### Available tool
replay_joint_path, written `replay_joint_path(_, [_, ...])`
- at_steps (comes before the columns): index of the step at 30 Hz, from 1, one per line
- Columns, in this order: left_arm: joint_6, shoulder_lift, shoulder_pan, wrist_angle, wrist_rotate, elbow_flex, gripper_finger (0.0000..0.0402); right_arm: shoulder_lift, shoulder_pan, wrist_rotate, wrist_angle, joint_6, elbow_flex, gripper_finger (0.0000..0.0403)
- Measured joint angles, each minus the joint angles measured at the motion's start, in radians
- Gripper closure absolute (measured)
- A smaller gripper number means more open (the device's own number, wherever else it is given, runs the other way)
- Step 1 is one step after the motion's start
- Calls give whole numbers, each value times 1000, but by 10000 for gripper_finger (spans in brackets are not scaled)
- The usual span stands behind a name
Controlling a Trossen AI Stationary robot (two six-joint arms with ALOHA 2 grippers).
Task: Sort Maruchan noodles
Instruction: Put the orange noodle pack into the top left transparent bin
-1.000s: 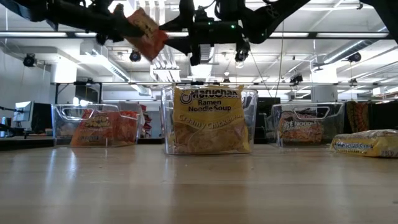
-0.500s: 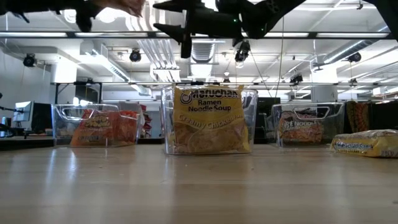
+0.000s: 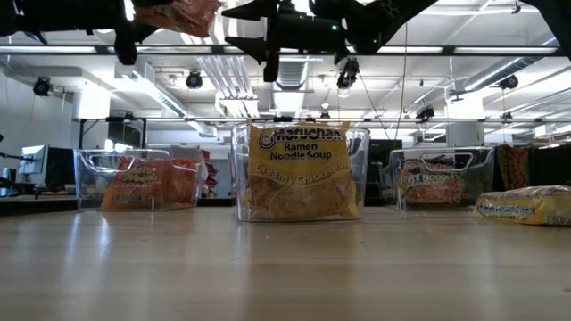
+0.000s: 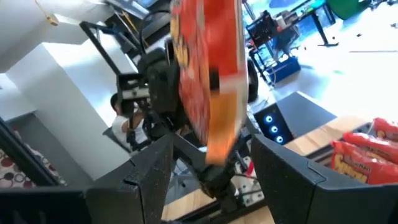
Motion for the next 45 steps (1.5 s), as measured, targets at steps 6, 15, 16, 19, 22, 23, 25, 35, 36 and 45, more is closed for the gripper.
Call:
replay_joint_path(6, [-64,79,-30,96,24,-1,264,-1,-20,-51,-30,-1,42,192])
replay_joint_path(15, [-145,172,-40,189,23,2,264,-1,-43,-71,-54,-15,64,134])
replay_joint_path(16, [-154,185,-44,201,22,4,264,-1,-43,-72,-56,-25,64,129])
replay_joint_path(19, [-153,227,-51,231,21,10,264,-1,-44,-71,-68,-47,64,117])
replay_joint_path(22, [-151,258,-50,256,16,30,264,-1,-45,-68,-72,-69,64,109])
replay_joint_path(23, [-151,265,-51,263,17,37,264,-1,-45,-68,-72,-77,64,107])
replay_joint_path(25, [-151,281,-52,263,29,51,264,-1,-44,-68,-71,-81,64,103])
replay_joint_path(35, [-151,360,-80,273,48,73,264,-1,-48,-61,-68,-200,64,97])
replay_joint_path(36, [-152,371,-86,279,48,73,264,-1,-48,-61,-68,-213,64,97])
replay_joint_path(45, [-122,439,-102,377,46,92,264,-1,-48,-38,-62,-189,64,108])
